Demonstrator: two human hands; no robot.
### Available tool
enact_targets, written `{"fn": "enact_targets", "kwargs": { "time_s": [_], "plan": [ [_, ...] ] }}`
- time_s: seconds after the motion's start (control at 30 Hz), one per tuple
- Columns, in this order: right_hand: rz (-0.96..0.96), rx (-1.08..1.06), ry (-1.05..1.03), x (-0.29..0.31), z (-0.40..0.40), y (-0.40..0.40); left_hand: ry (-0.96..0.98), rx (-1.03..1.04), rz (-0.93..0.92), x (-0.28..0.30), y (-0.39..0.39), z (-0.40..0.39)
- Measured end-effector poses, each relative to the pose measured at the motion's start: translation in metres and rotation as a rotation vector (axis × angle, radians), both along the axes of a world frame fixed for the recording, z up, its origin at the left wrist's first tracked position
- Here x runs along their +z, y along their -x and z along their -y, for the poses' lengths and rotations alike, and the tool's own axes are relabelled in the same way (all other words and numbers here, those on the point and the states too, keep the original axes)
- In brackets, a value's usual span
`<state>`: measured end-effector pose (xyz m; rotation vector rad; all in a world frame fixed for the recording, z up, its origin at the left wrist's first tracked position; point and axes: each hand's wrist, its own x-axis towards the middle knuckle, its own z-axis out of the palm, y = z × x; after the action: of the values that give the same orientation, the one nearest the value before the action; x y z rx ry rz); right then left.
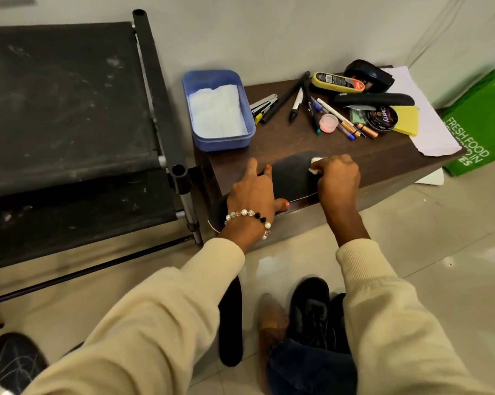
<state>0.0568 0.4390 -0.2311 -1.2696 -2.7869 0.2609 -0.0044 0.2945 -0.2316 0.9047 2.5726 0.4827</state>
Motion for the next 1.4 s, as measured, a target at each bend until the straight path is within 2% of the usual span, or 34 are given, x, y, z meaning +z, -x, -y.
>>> {"fn": "enact_targets", "kwargs": {
  "time_s": [0.13, 0.3, 0.37, 0.5, 0.57, 0.7, 0.8, 1.0, 1.17, 1.4],
  "plan": [
    [-0.025, -0.048, -0.084, 0.000, -0.007, 0.006, -0.007, -0.006, 0.000, 0.000, 0.001, 0.001],
    [-0.063, -0.043, -0.078, -0.002, -0.004, 0.014, 0.015, -0.016, -0.008, 0.001, 0.000, 0.000],
    [-0.098, 0.013, -0.052, -0.003, 0.001, 0.017, 0.012, -0.008, -0.002, 0.000, 0.000, 0.001],
    [-0.024, 0.222, -0.081, -0.006, 0.009, 0.019, 0.010, -0.009, -0.003, 0.001, 0.000, 0.001],
    [0.003, 0.182, -0.097, -0.004, 0.000, 0.016, 0.010, -0.009, 0.001, 0.000, 0.002, 0.001],
    [0.016, -0.039, -0.129, 0.001, -0.017, 0.012, 0.003, -0.012, 0.017, 0.000, 0.001, 0.001],
    [0.047, -0.080, -0.085, 0.005, -0.010, 0.022, 0.009, -0.012, 0.006, 0.002, 0.001, 0.002],
    [-0.019, 0.197, -0.117, -0.003, 0.026, 0.031, -0.012, 0.008, 0.014, 0.005, -0.001, 0.002],
    [-0.015, 0.326, -0.101, -0.004, 0.012, 0.028, -0.009, 0.001, 0.012, 0.002, 0.000, 0.002],
    [-0.017, 0.023, -0.066, 0.004, -0.015, 0.026, 0.016, 0.001, 0.015, 0.001, 0.001, 0.000]
  ]
}}
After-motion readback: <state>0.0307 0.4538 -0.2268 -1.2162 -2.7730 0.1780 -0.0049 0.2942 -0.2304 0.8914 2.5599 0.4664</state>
